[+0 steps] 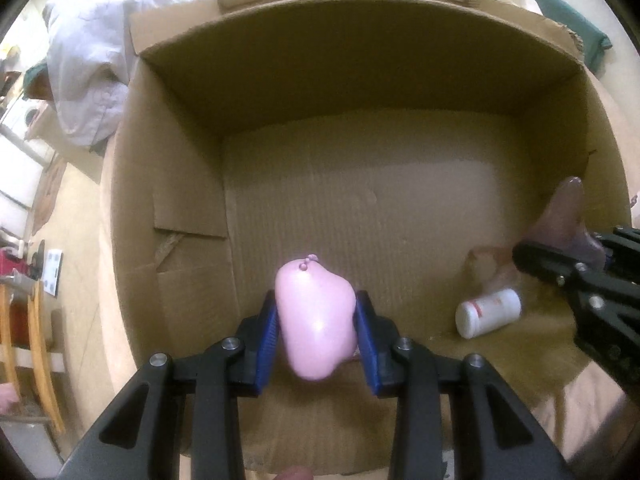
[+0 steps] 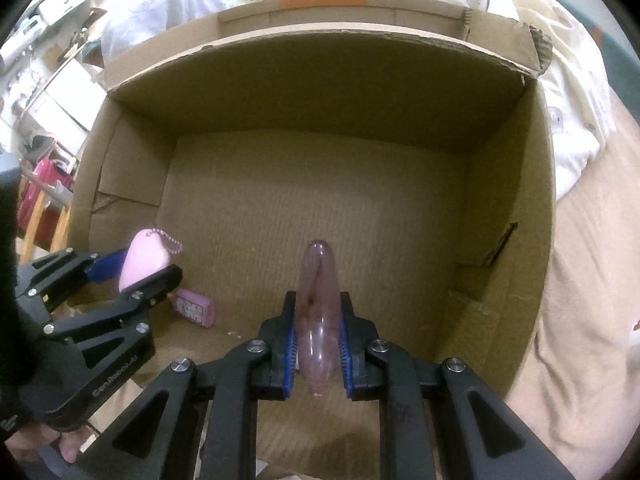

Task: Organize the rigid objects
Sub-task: 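Carry both items over the box and release them inside with both tools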

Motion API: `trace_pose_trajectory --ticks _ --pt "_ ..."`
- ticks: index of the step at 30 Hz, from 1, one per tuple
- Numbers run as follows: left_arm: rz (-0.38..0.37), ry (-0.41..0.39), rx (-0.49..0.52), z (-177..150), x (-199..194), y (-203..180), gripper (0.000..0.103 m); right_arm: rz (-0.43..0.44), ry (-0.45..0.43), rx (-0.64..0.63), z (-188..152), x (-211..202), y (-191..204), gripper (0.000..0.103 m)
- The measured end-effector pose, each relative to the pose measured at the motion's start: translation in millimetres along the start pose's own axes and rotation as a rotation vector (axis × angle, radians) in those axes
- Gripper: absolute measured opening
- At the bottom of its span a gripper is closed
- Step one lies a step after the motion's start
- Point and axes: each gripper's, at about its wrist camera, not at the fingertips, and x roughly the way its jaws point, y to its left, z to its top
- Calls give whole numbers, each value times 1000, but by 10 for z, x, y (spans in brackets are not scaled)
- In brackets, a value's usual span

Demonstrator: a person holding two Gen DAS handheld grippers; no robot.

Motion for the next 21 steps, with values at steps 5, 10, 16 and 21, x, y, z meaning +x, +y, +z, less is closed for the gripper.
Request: trace_pose_trajectory --ticks 5,10,16,21 --pt "1 7 -3 -2 68 57 33 7 -11 1 -35 2 -18 19" --pt "6 -3 6 -22 80 95 33 4 -40 2 -65 -69 -79 19" --pt "-13 0 8 -56 78 123 41 2 -73 2 -51 -156 -107 28" --pt "-30 -39 47 -39 -52 92 86 75 -137 24 -20 -293 -138 74"
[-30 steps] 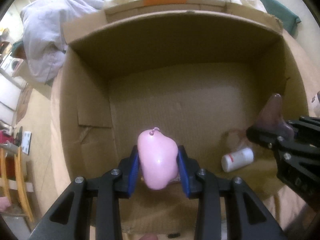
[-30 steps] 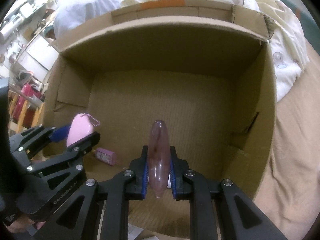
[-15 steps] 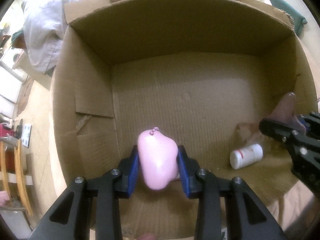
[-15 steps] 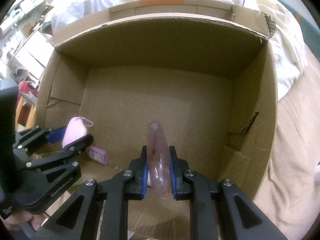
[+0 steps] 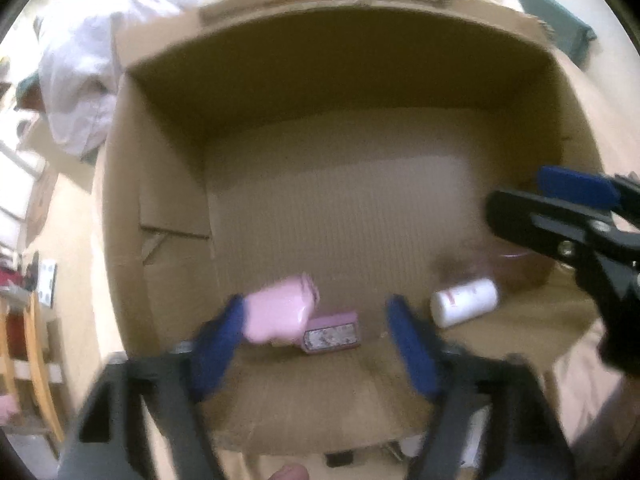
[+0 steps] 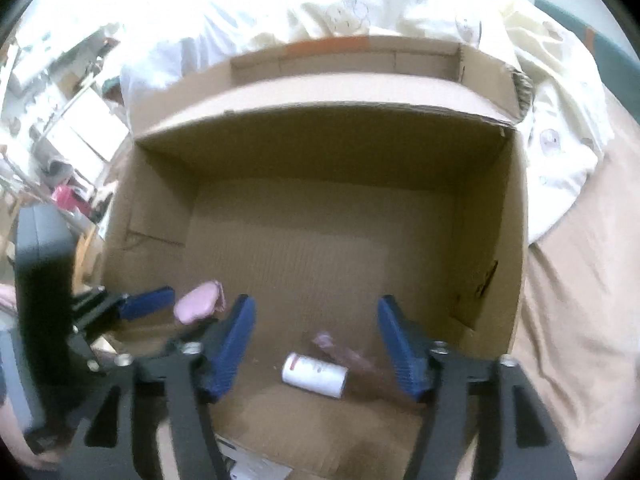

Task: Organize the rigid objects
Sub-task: 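Carry both items over the box and release them inside with both tools, then withdraw both open tools back from the box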

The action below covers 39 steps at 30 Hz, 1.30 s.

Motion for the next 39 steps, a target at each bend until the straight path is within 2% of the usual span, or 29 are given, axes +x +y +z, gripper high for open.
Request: trace_pose_trajectory --ticks 4,5,6,8,12,18,20,24,26,35,39 --pt "-35 -27 -15 2 -80 52 90 23 -32 -10 16 -75 34 88" --pt "-37 -30 -20 4 -88 75 92 20 -41 -12 16 -95 26 98" --pt "-39 -31 -25 5 -91 102 94 22 -52 -12 13 -113 26 103" --pt "-38 -23 -35 -3 -92 156 94 43 -60 -11 17 -115 37 103" --pt "-41 -10 -54 4 -66 234 94 30 -58 -9 0 -89 62 103" --pt "-41 -21 -54 32 -103 249 94 45 -59 18 -7 -110 19 103" --pt "-44 -20 -58 24 -178 93 94 47 -59 24 0 -121 11 103" --pt "-49 -34 -61 14 -293 51 94 60 -71 45 7 -194 -7 103" --pt "-43 -56 -80 3 -354 89 94 66 -79 56 -3 -248 -20 103" --pt "-69 -65 -109 -203 -726 151 94 51 -84 89 -167 -532 -61 103" --pt "-65 -36 -137 -328 -831 303 94 71 -97 122 -252 -718 -42 103"
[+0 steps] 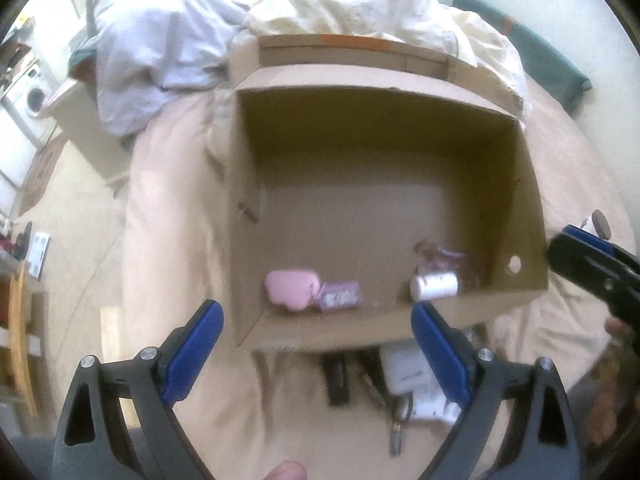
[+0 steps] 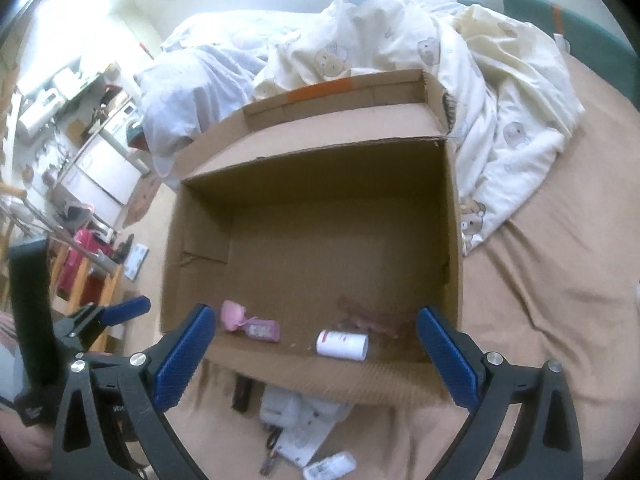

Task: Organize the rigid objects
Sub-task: 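Withdraw both open tools back from the box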

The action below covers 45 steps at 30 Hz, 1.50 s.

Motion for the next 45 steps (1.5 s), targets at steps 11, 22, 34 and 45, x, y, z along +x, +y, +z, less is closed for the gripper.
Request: trace_pose_trajectory --ticks 11,22,34,45 --pt "-28 35 -114 -398 -85 256 94 -1 34 5 -445 -277 -4 103" --pt "-2 53 -112 -463 44 237 94 -46 57 35 -592 -127 -75 103" --pt "-13 89 -116 -459 180 237 94 -28 100 75 -575 23 -129 103" --pt "38 231 26 -569 716 -103 66 -12 145 139 -556 119 -196 103"
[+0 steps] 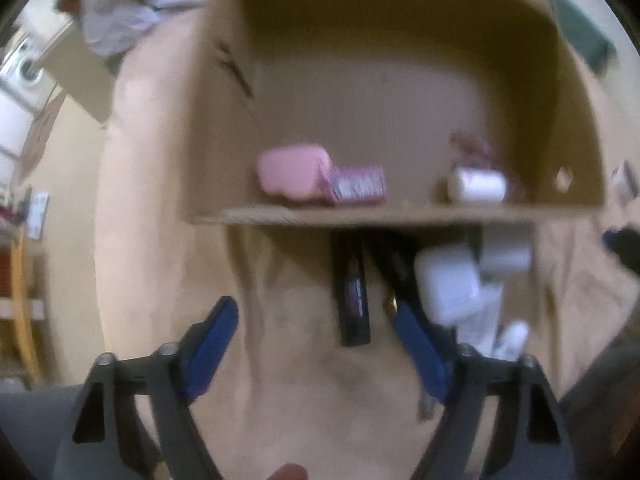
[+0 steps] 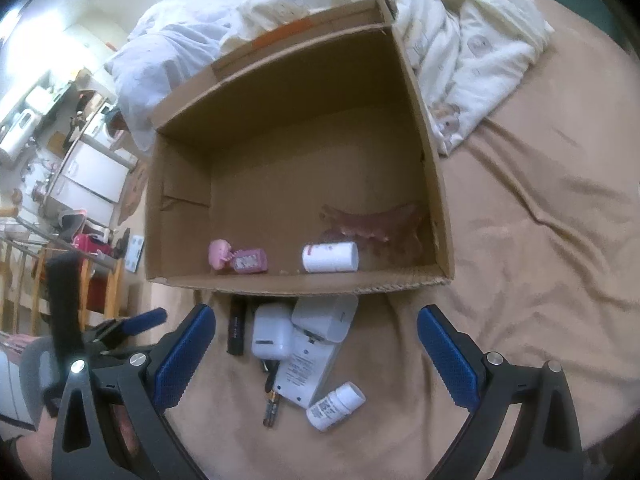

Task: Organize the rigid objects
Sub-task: 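Withdraw both open tools back from the box, then grasp the black lipstick tube with the left tool while the right tool grasps the white charger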

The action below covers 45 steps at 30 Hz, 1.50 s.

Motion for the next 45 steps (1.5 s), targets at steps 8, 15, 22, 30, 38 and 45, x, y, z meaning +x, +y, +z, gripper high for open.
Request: trace_pose_trajectory --ticks 8,15,22,30,38,45 --pt "-30 87 -79 92 358 59 49 -24 68 47 -14 130 -136 103" --pt "-40 79 -42 96 372 27 20 -40 101 44 -44 228 -133 103" --pt "-33 91 -56 102 363 99 18 -65 121 5 -54 322 -61 103" --pt "2 92 -34 14 385 114 18 -1 204 71 57 648 -84 103" --pt "11 100 -38 78 459 -76 18 -81 235 60 98 991 -41 103" --pt "11 99 -43 164 548 -133 18 -79 256 32 118 1158 -38 69"
